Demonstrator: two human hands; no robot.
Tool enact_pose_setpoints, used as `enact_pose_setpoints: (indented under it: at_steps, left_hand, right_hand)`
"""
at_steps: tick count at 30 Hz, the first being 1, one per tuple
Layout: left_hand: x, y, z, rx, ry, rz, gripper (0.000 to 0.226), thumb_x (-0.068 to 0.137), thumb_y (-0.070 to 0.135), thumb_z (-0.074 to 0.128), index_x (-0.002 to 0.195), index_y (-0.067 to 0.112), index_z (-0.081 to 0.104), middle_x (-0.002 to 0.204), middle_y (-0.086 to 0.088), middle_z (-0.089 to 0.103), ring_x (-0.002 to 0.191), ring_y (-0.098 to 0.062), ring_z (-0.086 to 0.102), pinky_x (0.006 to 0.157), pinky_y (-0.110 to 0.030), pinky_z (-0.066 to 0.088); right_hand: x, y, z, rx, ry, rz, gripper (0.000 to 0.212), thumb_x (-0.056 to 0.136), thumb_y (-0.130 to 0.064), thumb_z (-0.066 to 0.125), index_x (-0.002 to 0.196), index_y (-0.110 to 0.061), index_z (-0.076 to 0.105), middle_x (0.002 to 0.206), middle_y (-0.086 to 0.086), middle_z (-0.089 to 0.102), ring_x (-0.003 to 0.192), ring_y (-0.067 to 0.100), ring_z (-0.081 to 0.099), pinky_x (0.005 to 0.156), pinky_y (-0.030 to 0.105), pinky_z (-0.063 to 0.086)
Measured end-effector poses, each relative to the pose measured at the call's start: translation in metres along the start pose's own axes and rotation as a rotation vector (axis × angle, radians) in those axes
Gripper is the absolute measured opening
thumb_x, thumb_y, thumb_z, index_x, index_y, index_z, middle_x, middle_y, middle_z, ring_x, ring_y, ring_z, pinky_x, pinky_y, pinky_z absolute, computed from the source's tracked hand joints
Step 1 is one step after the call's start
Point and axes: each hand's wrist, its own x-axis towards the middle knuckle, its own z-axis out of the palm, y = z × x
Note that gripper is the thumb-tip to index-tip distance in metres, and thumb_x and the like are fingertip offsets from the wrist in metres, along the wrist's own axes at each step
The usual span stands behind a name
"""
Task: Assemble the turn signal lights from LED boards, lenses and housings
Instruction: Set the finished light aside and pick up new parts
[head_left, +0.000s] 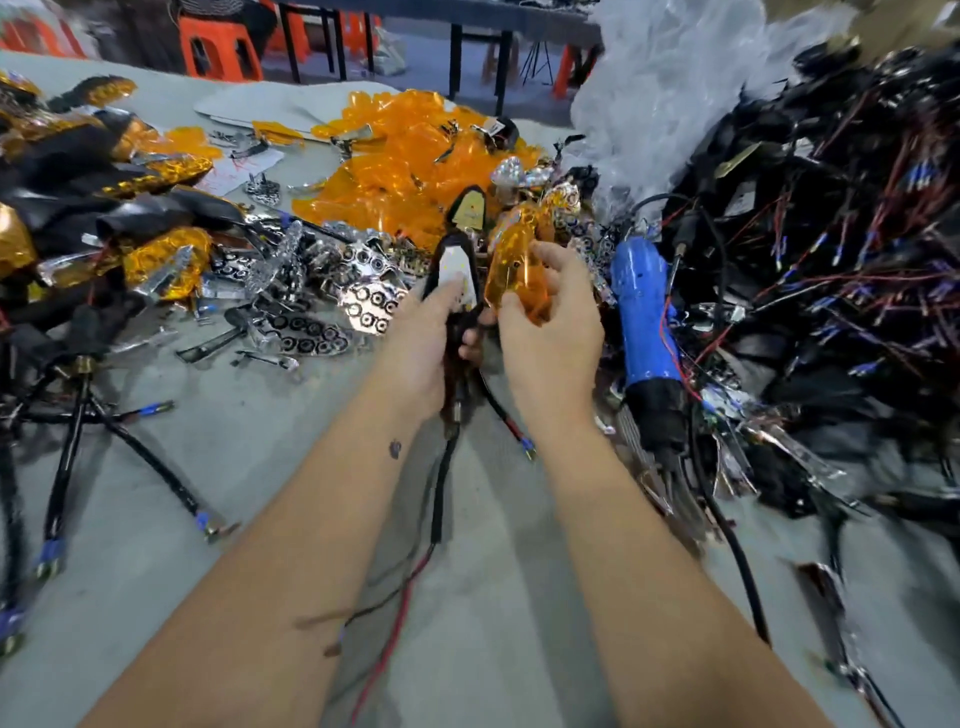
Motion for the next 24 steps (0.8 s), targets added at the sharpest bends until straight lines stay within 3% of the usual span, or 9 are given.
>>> enact_pose_setpoints:
  at_steps: [3, 7, 10, 13, 15, 17, 20, 22, 24]
  left_hand:
    - [-0.004, -0.005, 0.005, 0.091, 0.082, 0.103, 0.012, 0.103, 0.015, 0.047, 0.092, 0.014, 0.052, 0.055, 0.0, 0.054, 0.041, -0.01, 0.041, 0.039, -0.018, 0.032]
    - [-0.007, -0.005, 0.002, 0.035, 0.081, 0.09, 0.006, 0.102, 0.014, 0.05, 0.1, 0.013, 0.056, 0.064, -0.004, 0.059, 0.046, -0.013, 0.048, 0.043, -0.021, 0.041]
    - [-0.009, 0.0, -0.001, 0.045, 0.096, 0.09, 0.007, 0.101, 0.015, 0.053, 0.095, 0.014, 0.056, 0.068, -0.005, 0.066, 0.055, -0.016, 0.06, 0.053, -0.028, 0.05]
    - [-0.002, 0.002, -0.008, 0.174, 0.155, 0.097, 0.006, 0.096, 0.018, 0.058, 0.098, 0.013, 0.06, 0.086, -0.015, 0.069, 0.073, -0.028, 0.067, 0.072, -0.041, 0.056]
    - [0.003, 0.002, -0.014, 0.423, 0.233, 0.191, 0.015, 0.092, 0.022, 0.062, 0.098, 0.008, 0.065, 0.094, -0.02, 0.069, 0.082, -0.031, 0.068, 0.083, -0.05, 0.056]
    - [0.005, 0.0, -0.019, 0.666, 0.237, 0.325, 0.016, 0.091, 0.028, 0.065, 0.089, 0.013, 0.07, 0.083, -0.006, 0.071, 0.073, -0.015, 0.065, 0.073, -0.044, 0.055]
    - [0.003, -0.001, -0.02, 0.764, 0.195, 0.401, 0.015, 0.092, 0.031, 0.067, 0.077, 0.029, 0.067, 0.064, 0.019, 0.066, 0.056, 0.008, 0.057, 0.057, -0.016, 0.045]
    - [0.004, -0.001, -0.02, 0.807, 0.214, 0.412, 0.016, 0.093, 0.031, 0.065, 0.077, 0.03, 0.065, 0.069, 0.015, 0.065, 0.058, 0.008, 0.056, 0.056, -0.017, 0.043]
    - [0.004, 0.001, -0.02, 0.936, 0.238, 0.436, 0.021, 0.095, 0.033, 0.061, 0.074, 0.027, 0.061, 0.07, 0.01, 0.062, 0.062, -0.004, 0.056, 0.056, -0.023, 0.04]
  right_hand:
    - [-0.002, 0.005, -0.001, -0.05, 0.011, -0.044, 0.042, 0.089, -0.006, 0.06, 0.127, -0.022, 0.059, 0.118, -0.006, 0.062, 0.103, 0.005, 0.058, 0.086, 0.004, 0.04]
    - [-0.002, 0.008, -0.001, -0.073, -0.019, -0.06, 0.042, 0.091, -0.011, 0.06, 0.131, -0.021, 0.057, 0.12, -0.006, 0.06, 0.105, 0.005, 0.056, 0.09, 0.013, 0.043]
    - [-0.003, 0.01, -0.003, -0.12, -0.028, -0.094, 0.044, 0.093, -0.013, 0.059, 0.136, -0.02, 0.055, 0.125, -0.007, 0.058, 0.104, -0.004, 0.05, 0.09, 0.006, 0.037]
    - [-0.003, 0.011, -0.002, -0.135, -0.041, -0.114, 0.045, 0.093, -0.01, 0.059, 0.136, -0.02, 0.055, 0.13, -0.005, 0.058, 0.111, 0.005, 0.054, 0.096, 0.018, 0.041]
    - [-0.003, 0.012, -0.002, -0.137, -0.04, -0.129, 0.045, 0.092, -0.007, 0.059, 0.136, -0.019, 0.055, 0.131, -0.005, 0.058, 0.109, 0.005, 0.054, 0.094, 0.01, 0.04]
    - [-0.003, 0.013, -0.001, -0.134, -0.036, -0.128, 0.045, 0.093, -0.007, 0.059, 0.136, -0.02, 0.055, 0.13, -0.006, 0.058, 0.103, -0.002, 0.052, 0.086, -0.001, 0.035]
    - [-0.001, 0.015, 0.0, -0.112, -0.02, -0.107, 0.043, 0.093, -0.009, 0.06, 0.134, -0.02, 0.057, 0.126, -0.006, 0.06, 0.095, -0.009, 0.053, 0.079, -0.004, 0.034]
    - [-0.001, 0.013, 0.0, -0.113, -0.013, -0.1, 0.042, 0.093, -0.011, 0.059, 0.135, -0.019, 0.056, 0.125, -0.007, 0.059, 0.095, -0.018, 0.05, 0.078, -0.004, 0.033]
    - [-0.001, 0.013, 0.0, -0.195, -0.028, -0.104, 0.046, 0.095, -0.014, 0.057, 0.141, -0.017, 0.051, 0.134, -0.004, 0.054, 0.109, -0.012, 0.047, 0.091, 0.002, 0.028]
